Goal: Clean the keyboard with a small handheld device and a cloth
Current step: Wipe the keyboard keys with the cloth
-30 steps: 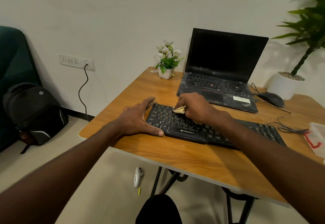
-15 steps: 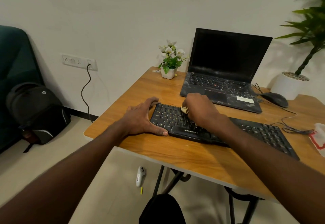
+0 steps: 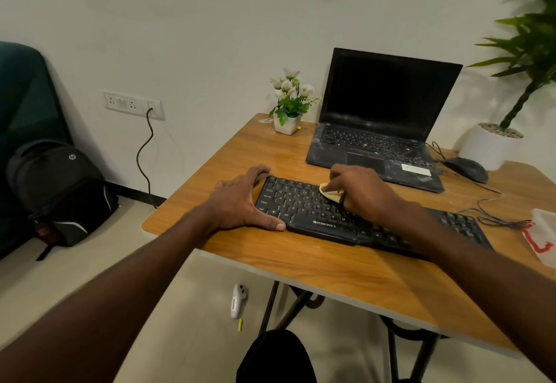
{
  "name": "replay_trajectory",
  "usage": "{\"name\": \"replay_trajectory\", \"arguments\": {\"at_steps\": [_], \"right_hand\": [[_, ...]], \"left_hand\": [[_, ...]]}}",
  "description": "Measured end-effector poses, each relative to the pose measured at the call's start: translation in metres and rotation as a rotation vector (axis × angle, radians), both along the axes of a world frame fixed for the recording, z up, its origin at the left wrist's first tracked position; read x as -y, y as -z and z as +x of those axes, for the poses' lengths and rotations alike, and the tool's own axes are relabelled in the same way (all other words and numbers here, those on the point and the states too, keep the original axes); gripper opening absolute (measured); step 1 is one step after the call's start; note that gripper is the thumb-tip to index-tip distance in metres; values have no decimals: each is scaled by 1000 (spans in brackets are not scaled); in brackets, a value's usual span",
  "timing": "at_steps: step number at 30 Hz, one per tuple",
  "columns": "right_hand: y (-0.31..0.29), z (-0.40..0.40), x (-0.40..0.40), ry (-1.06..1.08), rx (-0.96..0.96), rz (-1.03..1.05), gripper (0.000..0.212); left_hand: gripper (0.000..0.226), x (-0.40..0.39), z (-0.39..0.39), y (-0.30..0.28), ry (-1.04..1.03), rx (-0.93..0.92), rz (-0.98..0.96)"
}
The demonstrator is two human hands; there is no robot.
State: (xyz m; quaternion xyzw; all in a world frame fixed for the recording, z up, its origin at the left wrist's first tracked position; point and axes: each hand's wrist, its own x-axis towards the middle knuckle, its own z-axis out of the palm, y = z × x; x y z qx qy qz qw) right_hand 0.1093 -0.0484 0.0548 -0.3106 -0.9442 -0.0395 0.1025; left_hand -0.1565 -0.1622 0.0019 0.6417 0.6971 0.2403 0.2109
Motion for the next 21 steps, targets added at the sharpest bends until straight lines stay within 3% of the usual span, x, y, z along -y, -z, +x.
{"name": "replay_trajectory", "arguments": {"at_steps": [3,9,14,18,21], "right_hand": [[-5,-8,-5,152,-73,-42,36],[8,-4,13,-19,25,91,32],[0,5,-10,159,-297,-198,24],[12,-3,7,109,-107,38,37],[16,3,8,81,-130,6,36]], "left_hand": [[131,-1,-1,0,8,0,-6],[130,1,2,0,1,2,13],[131,-1,1,-1,8,2,-4],[132,-1,1,1,6,-1,4],[132,-2,1,2,7,3,8]]}}
